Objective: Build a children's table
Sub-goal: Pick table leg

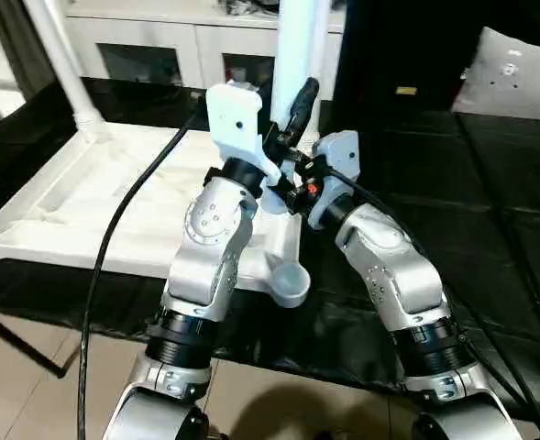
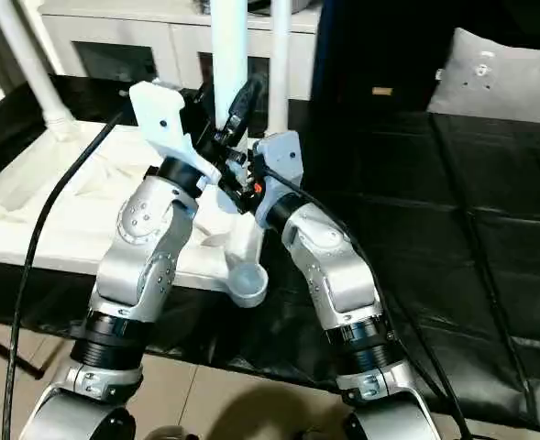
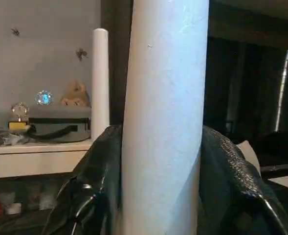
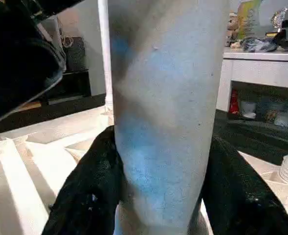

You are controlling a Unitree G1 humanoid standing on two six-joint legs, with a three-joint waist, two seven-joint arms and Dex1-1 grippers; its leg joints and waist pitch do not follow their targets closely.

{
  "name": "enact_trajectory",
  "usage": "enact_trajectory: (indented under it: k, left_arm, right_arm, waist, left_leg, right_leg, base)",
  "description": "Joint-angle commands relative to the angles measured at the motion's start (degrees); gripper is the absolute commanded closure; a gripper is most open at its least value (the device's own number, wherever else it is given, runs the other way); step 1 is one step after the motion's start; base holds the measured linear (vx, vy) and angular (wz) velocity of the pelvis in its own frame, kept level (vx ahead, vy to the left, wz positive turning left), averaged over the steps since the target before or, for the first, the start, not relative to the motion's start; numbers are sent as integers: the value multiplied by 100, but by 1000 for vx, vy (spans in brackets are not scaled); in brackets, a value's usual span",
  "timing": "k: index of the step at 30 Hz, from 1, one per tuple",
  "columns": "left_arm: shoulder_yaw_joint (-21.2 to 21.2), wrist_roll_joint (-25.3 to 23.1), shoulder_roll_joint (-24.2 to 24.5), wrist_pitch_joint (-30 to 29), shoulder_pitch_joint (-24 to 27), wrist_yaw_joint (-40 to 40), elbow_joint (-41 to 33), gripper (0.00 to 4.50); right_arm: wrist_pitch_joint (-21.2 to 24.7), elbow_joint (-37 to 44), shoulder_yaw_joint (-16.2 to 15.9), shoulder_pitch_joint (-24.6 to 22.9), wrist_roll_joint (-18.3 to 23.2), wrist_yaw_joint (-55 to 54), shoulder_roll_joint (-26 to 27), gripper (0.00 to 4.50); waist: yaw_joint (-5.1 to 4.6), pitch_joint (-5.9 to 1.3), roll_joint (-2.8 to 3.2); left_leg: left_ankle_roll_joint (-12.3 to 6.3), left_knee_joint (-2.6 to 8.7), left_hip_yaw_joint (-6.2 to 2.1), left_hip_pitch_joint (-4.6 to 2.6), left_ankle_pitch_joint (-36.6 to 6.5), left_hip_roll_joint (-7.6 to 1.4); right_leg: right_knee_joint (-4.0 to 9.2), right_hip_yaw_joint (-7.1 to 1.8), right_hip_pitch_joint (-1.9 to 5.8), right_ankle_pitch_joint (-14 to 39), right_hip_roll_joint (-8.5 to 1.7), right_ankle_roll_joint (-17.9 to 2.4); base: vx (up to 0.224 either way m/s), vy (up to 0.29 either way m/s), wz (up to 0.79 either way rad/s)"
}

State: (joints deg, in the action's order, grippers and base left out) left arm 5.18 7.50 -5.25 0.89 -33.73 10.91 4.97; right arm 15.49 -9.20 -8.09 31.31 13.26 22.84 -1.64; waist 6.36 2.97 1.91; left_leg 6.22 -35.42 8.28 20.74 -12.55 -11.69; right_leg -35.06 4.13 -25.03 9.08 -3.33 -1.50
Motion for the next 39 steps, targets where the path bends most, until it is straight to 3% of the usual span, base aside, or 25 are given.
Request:
enact_trajectory:
  k: [1,3,5,6,7,8,12,15,16,17,18,19,25,33,39]
  left_arm:
    - [-49,116,-14,-98,-88,44,144,264]
    - [-146,175,34,-153,-147,60,198,264]
    - [-307,310,72,-285,-220,38,245,267]
    - [-647,616,138,-527,-343,-20,329,267]
    - [-710,690,146,-571,-362,-21,345,267]
    - [-982,1012,177,-742,-435,-32,404,267]
    - [-1284,1367,245,-903,-515,-16,471,268]
    - [-1520,1805,391,-1234,-603,165,512,268]
    - [-1582,1935,426,-1376,-626,218,516,268]
    - [-1587,1945,428,-1385,-627,220,517,268]
    - [-1754,2331,480,-1723,-666,339,522,268]
    - [-1814,2492,491,-1853,-676,393,520,268]
    - [-1944,3116,699,-2550,-722,931,421,268]
    - [-1894,3456,884,-2972,-798,1277,288,268]
    - [-1881,3570,952,-3128,-807,1395,231,268]
  right_arm:
    - [24,52,-70,35,-24,89,14,191]
    - [-7,67,-71,20,-14,143,-7,184]
    - [35,125,13,-8,127,217,-8,148]
    - [355,225,243,-48,438,280,-49,146]
    - [377,242,297,-55,499,302,-60,141]
    - [476,337,552,-86,822,445,-127,129]
    - [773,516,914,-116,1300,628,-279,96]
    - [1326,523,1610,-67,2038,587,-467,66]
    - [1352,433,1834,-35,2175,510,-509,59]
    - [1352,428,1848,-33,2183,503,-511,59]
    - [1359,291,2232,-10,2415,390,-613,54]
    - [1363,270,2315,-19,2476,401,-656,54]
    - [1899,434,2538,-103,2953,610,-894,54]
    - [2407,658,2431,-157,3307,946,-1092,54]
    - [2388,718,2162,-181,3098,1194,-1289,54]
  waist:
    - [-4,-428,-55]
    - [-9,-427,-56]
    - [-15,-425,-59]
    - [-3,-426,-43]
    - [0,-432,-46]
    - [-3,-428,-26]
    - [18,-446,-31]
    - [34,-463,-34]
    - [49,-462,-30]
    - [57,-461,-34]
    - [60,-459,-36]
    - [63,-462,-44]
    - [48,-461,-48]
    - [65,-454,-60]
    - [76,-452,-66]
  left_leg:
    - [-194,387,57,81,-399,-21]
    - [-188,386,61,78,-416,-15]
    - [-194,380,65,77,-440,-11]
    - [-195,382,61,71,-417,-11]
    - [-207,378,67,59,-396,3]
    - [-209,377,59,72,-392,-2]
    - [-281,360,59,66,-242,3]
    - [-342,350,69,49,-210,14]
    - [-336,354,71,47,-223,6]
    - [-319,354,74,51,-205,10]
    - [-289,356,74,60,-182,11]
    - [-289,349,86,53,-183,23]
    - [-345,339,85,82,-102,45]
    - [-314,352,84,65,-118,28]
    - [-272,352,81,79,-98,23]
  right_leg:
    - [400,-253,472,1214,-350,-622]
    - [402,-251,474,1259,-347,-619]
    - [409,-253,475,1314,-351,-615]
    - [403,-251,469,1322,-347,-619]
    - [405,-251,473,1289,-334,-622]
    - [402,-245,477,1258,-332,-622]
    - [373,-239,489,975,-316,-730]
    - [380,-235,485,989,-319,-780]
    - [390,-228,471,1076,-317,-775]
    - [397,-223,471,1125,-319,-762]
    - [391,-221,474,1160,-326,-757]
    - [399,-219,476,1184,-325,-753]
    - [412,-197,495,1277,-311,-703]
    - [413,-198,495,1340,-309,-710]
    - [418,-195,503,1360,-317,-681]
  base:
    - [0,0,0]
    - [0,0,0]
    - [0,0,0]
    - [0,0,0]
    - [0,0,0]
    - [0,0,0]
    - [0,0,0]
    - [0,0,0]
    - [0,0,0]
    - [0,0,0]
    - [0,0,0]
    - [0,0,0]
    - [0,0,0]
    - [0,0,0]
    - [0,0,0]
